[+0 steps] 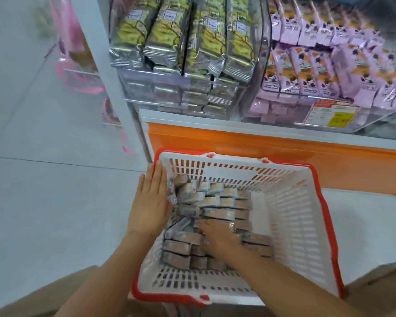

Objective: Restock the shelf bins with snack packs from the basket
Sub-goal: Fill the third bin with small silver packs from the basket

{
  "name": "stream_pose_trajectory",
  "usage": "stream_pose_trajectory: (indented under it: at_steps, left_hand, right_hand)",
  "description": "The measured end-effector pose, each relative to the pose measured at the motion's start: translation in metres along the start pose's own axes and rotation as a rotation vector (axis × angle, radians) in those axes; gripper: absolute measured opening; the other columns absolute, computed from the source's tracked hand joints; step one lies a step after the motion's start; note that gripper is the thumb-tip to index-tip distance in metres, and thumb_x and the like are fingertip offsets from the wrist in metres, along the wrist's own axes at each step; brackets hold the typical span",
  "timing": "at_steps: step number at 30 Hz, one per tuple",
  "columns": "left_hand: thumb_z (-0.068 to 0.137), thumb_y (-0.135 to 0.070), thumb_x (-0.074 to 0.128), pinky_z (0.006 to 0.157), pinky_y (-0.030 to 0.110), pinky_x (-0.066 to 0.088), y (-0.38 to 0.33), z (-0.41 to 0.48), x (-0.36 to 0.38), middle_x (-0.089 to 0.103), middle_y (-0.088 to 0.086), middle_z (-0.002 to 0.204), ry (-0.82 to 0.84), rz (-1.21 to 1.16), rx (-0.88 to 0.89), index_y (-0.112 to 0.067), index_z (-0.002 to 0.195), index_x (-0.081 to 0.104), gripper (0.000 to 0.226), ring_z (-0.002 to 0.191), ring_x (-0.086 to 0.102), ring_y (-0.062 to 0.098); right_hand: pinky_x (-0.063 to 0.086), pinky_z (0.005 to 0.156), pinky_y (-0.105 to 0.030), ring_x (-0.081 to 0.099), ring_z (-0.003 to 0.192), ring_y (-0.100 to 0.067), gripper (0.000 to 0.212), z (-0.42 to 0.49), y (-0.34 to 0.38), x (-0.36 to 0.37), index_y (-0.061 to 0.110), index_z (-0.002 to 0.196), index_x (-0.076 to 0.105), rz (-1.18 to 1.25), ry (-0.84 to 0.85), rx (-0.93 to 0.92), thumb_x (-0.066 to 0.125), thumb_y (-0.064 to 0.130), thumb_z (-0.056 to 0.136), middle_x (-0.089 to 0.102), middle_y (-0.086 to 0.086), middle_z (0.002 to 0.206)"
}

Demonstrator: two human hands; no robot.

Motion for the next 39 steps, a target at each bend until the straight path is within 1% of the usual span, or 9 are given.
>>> stream_pose_trajectory:
  at_steps: [7,9,12,15,24,28,31,35,39]
  left_hand:
    - [0.100,-0.036,0.038,0.121,0.055,-0.008,-0.003,-0.001,0.001,-0.020,0.014,0.160,0.072,0.178,-0.049,-0.009,0.149,-0.015,0.077,0.149,-0.020,0.031]
    - [0.098,-0.036,0.045,0.118,0.055,-0.015,-0.009,0.001,-0.003,-0.005,0.016,0.163,0.064,0.146,-0.027,-0.010,0.155,0.004,0.075,0.151,-0.010,0.034]
    - [0.094,-0.036,0.045,0.122,0.041,0.002,-0.042,0.006,-0.008,0.039,0.011,0.155,0.083,-0.163,0.117,-0.015,0.146,0.046,0.056,0.147,0.025,0.035]
    - [0.102,-0.035,0.049,0.107,0.010,0.023,-0.097,0.011,-0.022,0.045,-0.006,0.146,0.228,-0.609,0.189,-0.022,0.146,0.045,0.047,0.137,0.037,0.012]
    - [0.101,-0.016,0.053,0.092,0.023,0.050,-0.209,0.038,-0.100,0.068,0.000,0.121,0.184,-1.272,0.180,-0.009,0.131,0.056,0.030,0.110,0.064,0.009]
    - [0.101,-0.005,0.048,0.092,0.020,0.048,-0.259,0.045,-0.123,0.067,0.005,0.122,0.238,-1.372,0.282,-0.002,0.132,0.052,0.032,0.112,0.064,0.011]
    - [0.102,-0.028,0.048,0.109,0.016,0.033,-0.288,0.052,-0.137,0.051,-0.014,0.142,0.165,-1.153,0.439,-0.018,0.140,0.046,0.039,0.132,0.045,0.001]
    - [0.100,-0.026,0.040,0.124,0.033,0.000,-0.302,0.069,-0.172,0.022,-0.001,0.162,-0.392,-0.397,0.598,-0.015,0.155,0.028,0.057,0.151,0.010,0.015]
    - [0.091,-0.024,0.053,0.123,0.046,-0.004,-0.308,0.090,-0.159,0.003,0.011,0.165,-0.357,-0.062,0.514,-0.007,0.157,0.007,0.081,0.153,-0.003,0.027]
  right_hand:
    - [0.047,0.077,-0.033,0.055,0.096,-0.018,0.032,-0.017,-0.006,-0.061,0.017,0.113,0.059,0.332,-0.237,-0.130,0.070,0.026,0.084,0.060,-0.002,0.108]
    - [0.048,0.075,-0.029,0.056,0.087,-0.010,0.027,-0.031,-0.016,-0.086,0.019,0.108,0.062,0.463,-0.322,-0.165,0.072,0.026,0.084,0.062,0.004,0.098]
    - [0.043,0.069,-0.013,0.056,0.081,0.003,0.027,-0.063,-0.034,-0.124,0.018,0.108,0.061,0.589,-0.441,-0.184,0.073,0.024,0.085,0.057,0.018,0.086]
    - [0.045,0.070,-0.017,0.057,0.079,-0.002,0.033,-0.103,-0.048,-0.164,0.021,0.113,0.059,0.713,-0.581,-0.223,0.075,0.025,0.084,0.059,0.010,0.088]
    - [0.051,0.078,-0.026,0.063,0.099,-0.010,0.056,-0.215,-0.097,-0.237,0.020,0.124,0.049,0.838,-0.892,-0.305,0.081,0.017,0.079,0.065,0.004,0.113]
    - [0.047,0.072,-0.021,0.061,0.086,-0.007,0.039,-0.254,-0.120,-0.239,0.019,0.112,0.057,0.764,-0.980,-0.289,0.079,0.014,0.081,0.066,0.011,0.101]
    - [0.046,0.069,-0.018,0.059,0.079,-0.009,0.031,-0.285,-0.147,-0.255,0.011,0.106,0.059,0.752,-1.123,-0.245,0.078,0.009,0.081,0.067,0.001,0.096]
    - [0.047,0.066,-0.018,0.057,0.074,-0.004,0.028,-0.327,-0.203,-0.296,0.020,0.103,0.058,0.710,-1.364,-0.112,0.076,0.010,0.083,0.063,0.006,0.088]
    - [0.048,0.062,-0.020,0.053,0.065,0.001,0.018,-0.334,-0.249,-0.338,0.016,0.099,0.060,0.646,-1.487,0.033,0.072,0.015,0.086,0.058,0.005,0.077]
Point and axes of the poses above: each hand's wrist, its own z-axis towards the middle knuckle, its own x-axis out of the palm, y = z × x, the point moved 7 cm from there along z, towards the middle knuckle
